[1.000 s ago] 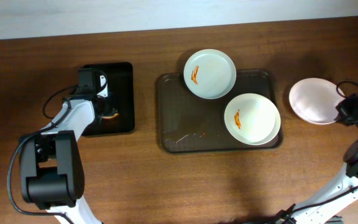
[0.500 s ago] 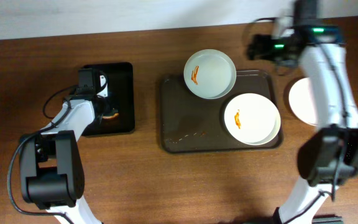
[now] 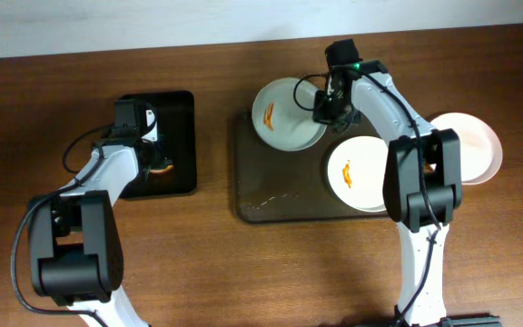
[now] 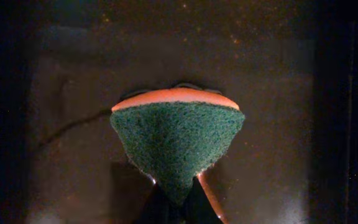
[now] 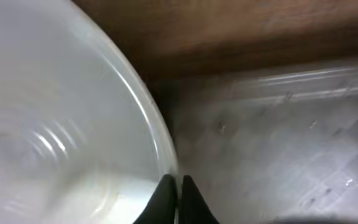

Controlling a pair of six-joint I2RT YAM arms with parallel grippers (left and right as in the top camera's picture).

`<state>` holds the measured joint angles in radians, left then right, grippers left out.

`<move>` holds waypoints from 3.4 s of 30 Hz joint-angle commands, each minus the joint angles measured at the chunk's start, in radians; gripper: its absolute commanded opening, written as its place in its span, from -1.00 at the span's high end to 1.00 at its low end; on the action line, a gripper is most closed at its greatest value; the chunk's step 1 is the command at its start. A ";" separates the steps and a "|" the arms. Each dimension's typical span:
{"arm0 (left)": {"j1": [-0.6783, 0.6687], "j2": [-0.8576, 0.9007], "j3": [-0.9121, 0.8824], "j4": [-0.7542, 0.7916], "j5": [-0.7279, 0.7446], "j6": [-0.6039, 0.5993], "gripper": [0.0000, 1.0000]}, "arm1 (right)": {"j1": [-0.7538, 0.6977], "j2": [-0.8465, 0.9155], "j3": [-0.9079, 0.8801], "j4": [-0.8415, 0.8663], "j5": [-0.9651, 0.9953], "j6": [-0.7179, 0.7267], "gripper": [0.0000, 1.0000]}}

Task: Clean dirty plates on tray and stack at the side

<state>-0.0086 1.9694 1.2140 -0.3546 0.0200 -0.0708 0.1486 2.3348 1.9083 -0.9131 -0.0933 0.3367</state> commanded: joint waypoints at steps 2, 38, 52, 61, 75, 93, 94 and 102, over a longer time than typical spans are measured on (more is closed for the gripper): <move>0.005 0.011 -0.002 0.000 0.011 0.012 0.96 | 0.048 0.027 -0.009 -0.157 -0.150 -0.007 0.92; 0.005 -0.061 0.051 -0.021 0.114 0.004 1.00 | 0.121 0.028 -0.166 -0.141 -0.105 -0.119 0.87; 0.005 -0.251 0.082 -0.127 0.044 0.004 1.00 | 0.121 0.028 -0.166 -0.142 -0.105 -0.119 0.88; 0.009 -0.175 -0.035 0.230 0.081 0.005 1.00 | 0.120 0.028 -0.171 -0.142 -0.103 -0.119 0.92; 0.010 -0.397 -0.050 0.217 0.070 0.005 1.00 | 0.120 0.028 -0.171 -0.141 -0.105 -0.119 0.91; -0.005 -0.396 -0.053 0.046 0.212 0.005 1.00 | 0.105 0.027 -0.142 -0.218 -0.105 -0.118 0.92; -0.005 -0.396 -0.053 0.038 0.223 0.004 1.00 | 0.092 0.027 -0.116 -0.251 -0.105 -0.118 0.91; -0.109 -0.393 -0.053 -0.008 0.281 0.004 1.00 | 0.029 0.028 -0.076 -0.322 -0.037 -0.085 0.91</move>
<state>-0.0826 1.5818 1.1564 -0.3634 0.2737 -0.0711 0.1772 2.3188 1.8328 -1.2449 -0.2092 0.2218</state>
